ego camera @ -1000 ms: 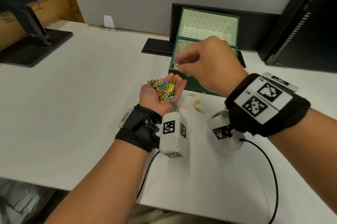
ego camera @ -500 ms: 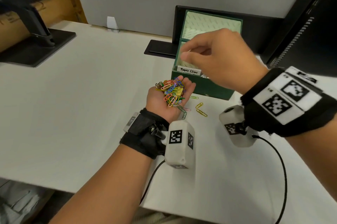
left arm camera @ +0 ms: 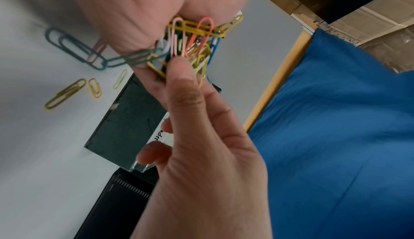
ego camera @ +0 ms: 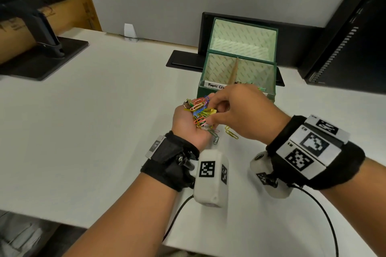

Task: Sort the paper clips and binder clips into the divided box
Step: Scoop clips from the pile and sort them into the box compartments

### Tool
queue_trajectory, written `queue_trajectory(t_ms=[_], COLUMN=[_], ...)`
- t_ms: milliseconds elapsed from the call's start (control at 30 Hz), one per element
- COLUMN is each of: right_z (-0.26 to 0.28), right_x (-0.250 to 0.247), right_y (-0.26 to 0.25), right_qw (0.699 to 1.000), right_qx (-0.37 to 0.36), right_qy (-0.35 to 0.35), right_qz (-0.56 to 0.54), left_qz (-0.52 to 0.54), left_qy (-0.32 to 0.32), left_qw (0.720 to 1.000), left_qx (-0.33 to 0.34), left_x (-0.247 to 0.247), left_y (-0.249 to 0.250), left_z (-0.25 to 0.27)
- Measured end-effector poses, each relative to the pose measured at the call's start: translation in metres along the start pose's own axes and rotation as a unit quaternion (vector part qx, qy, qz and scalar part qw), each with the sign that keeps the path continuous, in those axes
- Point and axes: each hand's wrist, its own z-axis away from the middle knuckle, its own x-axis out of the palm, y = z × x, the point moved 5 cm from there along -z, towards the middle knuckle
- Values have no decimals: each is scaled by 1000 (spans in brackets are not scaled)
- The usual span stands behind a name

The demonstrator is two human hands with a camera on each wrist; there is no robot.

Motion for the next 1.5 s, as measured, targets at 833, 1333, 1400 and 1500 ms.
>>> queue_trajectory(t_ms=[833, 1333, 1400, 1500], right_z=[-5, -21, -21, -14], right_x=[-48, -70, -68, -57], right_y=[26, 78, 68, 33], right_qw=[949, 965, 978, 991], right_qx=[61, 130, 118, 53], right_qy=[125, 202, 172, 120], right_qz=[-284, -108, -25, -30], left_qz=[17, 30, 27, 30], left_qy=[74, 82, 81, 73], left_qw=[997, 996, 996, 997], left_qx=[8, 8, 6, 13], left_x=[13, 11, 11, 11], left_y=[-1, -1, -1, 0], left_z=[14, 14, 14, 11])
